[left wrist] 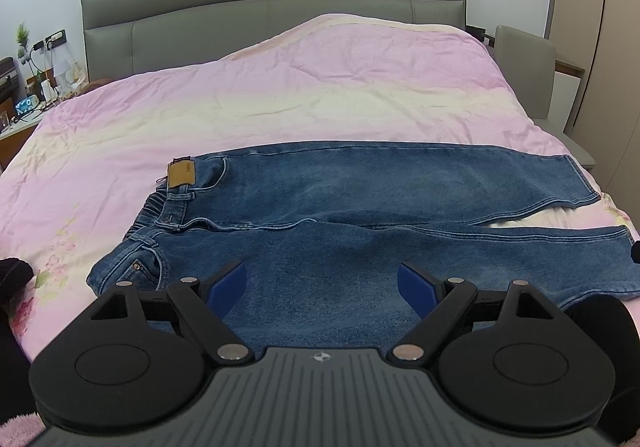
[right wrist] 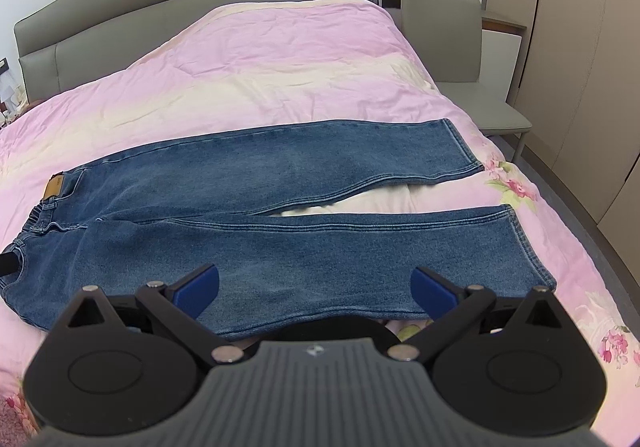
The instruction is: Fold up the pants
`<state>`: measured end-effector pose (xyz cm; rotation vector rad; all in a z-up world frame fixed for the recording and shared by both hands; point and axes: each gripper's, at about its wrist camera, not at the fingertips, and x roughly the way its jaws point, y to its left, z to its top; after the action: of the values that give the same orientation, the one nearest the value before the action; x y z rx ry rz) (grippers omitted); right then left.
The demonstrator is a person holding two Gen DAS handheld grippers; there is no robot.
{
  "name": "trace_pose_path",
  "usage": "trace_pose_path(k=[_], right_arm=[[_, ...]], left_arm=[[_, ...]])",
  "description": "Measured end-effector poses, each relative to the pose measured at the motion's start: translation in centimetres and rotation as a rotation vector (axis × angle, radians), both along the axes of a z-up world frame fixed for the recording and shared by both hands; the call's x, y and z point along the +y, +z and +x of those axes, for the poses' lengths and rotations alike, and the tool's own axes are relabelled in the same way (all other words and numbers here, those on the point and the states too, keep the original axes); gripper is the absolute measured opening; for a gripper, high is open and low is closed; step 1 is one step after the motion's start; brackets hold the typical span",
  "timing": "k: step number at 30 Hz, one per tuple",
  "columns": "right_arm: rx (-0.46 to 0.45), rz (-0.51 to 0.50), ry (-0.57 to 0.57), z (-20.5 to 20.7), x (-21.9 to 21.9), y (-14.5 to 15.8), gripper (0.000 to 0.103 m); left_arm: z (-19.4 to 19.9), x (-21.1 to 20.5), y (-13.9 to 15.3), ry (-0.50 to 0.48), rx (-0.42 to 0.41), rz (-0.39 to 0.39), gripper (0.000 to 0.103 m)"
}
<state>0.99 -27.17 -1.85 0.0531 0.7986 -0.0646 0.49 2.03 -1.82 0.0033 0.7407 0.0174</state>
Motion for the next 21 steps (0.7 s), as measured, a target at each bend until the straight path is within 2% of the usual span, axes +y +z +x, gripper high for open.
trace_pose_path(k=[6, 9, 11, 12, 15, 16, 18, 21], right_arm=[[-0.003, -0.033, 0.037, 0.6, -1.1, -0.9, 0.098], [-0.022, -0.085, 0.091, 0.9, -1.7, -1.7, 0.098], [-0.03, -0.149, 0.124, 1.0, -2.1, -2.4, 0.098], [-0.033, -0.176, 0.143, 1.1, -2.5, -2.9, 0.098], [-0.017, -0.22, 0.183, 1.3, -4.1, -4.3, 0.097], [-0.004, -0.229, 0.192, 1.4, -4.7, -4.8, 0.095], [0.032, -0.242, 0.199, 1.7, -6.0, -5.8, 0.083], [0.086, -0.236, 0.184, 2.0, -8.1, -7.2, 0.082]], left_arm=[[0.4, 1.6, -1.0, 0.016, 0.04, 0.003, 0.1], [0.8, 2.5, -1.7, 0.015, 0.061, 0.025, 0.1], [1.1, 3.2, -2.2, -0.008, 0.065, 0.056, 0.099], [1.3, 3.5, -2.5, -0.021, 0.063, 0.075, 0.095], [1.7, 4.4, -3.4, -0.079, 0.075, 0.15, 0.09], [1.9, 4.6, -3.9, -0.107, 0.086, 0.173, 0.089], [2.0, 5.2, -4.8, -0.155, 0.109, 0.208, 0.086], [1.8, 6.1, -6.2, -0.211, 0.14, 0.281, 0.086]])
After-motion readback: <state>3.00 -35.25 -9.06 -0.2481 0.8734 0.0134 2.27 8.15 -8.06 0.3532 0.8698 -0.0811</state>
